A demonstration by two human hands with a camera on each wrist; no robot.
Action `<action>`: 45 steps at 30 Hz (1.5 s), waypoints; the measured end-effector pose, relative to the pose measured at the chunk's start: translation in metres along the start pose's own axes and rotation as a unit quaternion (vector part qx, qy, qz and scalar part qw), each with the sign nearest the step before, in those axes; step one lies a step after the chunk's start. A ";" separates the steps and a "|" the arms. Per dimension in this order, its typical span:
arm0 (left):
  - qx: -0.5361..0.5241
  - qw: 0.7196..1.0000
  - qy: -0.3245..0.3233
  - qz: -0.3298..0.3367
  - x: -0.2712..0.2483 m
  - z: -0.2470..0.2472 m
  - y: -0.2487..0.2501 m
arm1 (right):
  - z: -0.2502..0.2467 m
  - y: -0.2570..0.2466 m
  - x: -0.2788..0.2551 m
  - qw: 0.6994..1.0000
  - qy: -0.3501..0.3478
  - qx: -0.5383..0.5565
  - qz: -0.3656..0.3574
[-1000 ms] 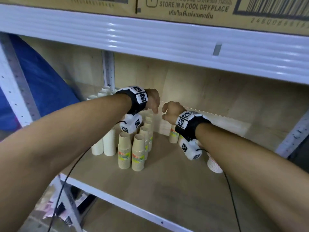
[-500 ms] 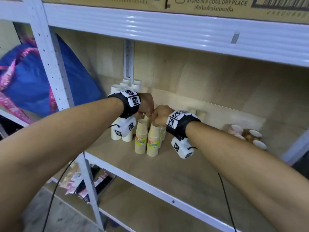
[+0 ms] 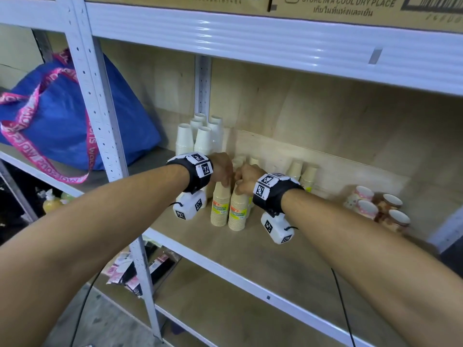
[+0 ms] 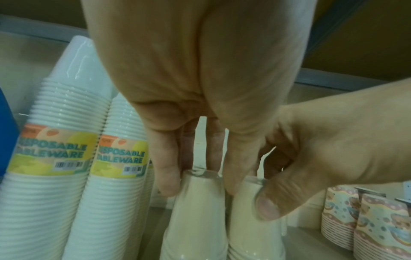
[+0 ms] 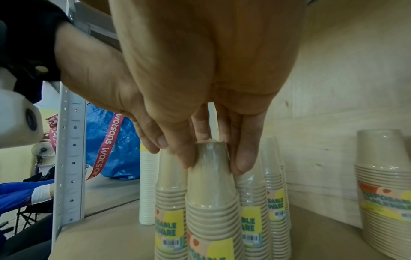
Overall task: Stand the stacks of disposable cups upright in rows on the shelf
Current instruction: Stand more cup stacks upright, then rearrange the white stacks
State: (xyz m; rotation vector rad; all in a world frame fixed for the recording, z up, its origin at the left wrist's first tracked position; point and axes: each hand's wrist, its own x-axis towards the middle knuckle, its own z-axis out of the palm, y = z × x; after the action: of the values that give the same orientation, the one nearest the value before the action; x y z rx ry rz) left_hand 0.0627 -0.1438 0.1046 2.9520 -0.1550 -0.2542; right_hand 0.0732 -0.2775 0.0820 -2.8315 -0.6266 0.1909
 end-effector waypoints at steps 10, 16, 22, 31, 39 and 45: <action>-0.064 0.998 -0.003 0.003 0.006 0.015 -0.005 | -0.002 0.002 -0.004 1.000 -0.009 0.014 0.003; -0.062 0.997 -0.038 0.018 0.010 0.008 0.006 | -0.011 0.009 -0.012 1.000 -0.013 0.004 0.009; -0.056 0.995 -0.057 0.052 0.021 0.000 0.030 | -0.032 0.025 -0.023 0.999 -0.016 0.009 0.028; -0.073 0.994 -0.030 0.081 0.039 -0.016 0.071 | -0.057 0.068 -0.032 0.997 0.012 -0.002 0.082; -0.081 0.992 -0.025 0.093 0.063 -0.017 0.102 | -0.062 0.118 -0.031 0.990 0.051 0.004 0.129; -0.099 0.989 -0.003 0.111 0.088 -0.014 0.124 | -0.069 0.153 -0.030 0.984 0.050 -0.011 0.169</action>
State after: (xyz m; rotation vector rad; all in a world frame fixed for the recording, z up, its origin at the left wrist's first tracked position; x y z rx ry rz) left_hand 0.1407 -0.2729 0.1266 2.7087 -0.4312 -0.2337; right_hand 0.1197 -0.4392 0.1121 -2.9284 -0.1229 0.0988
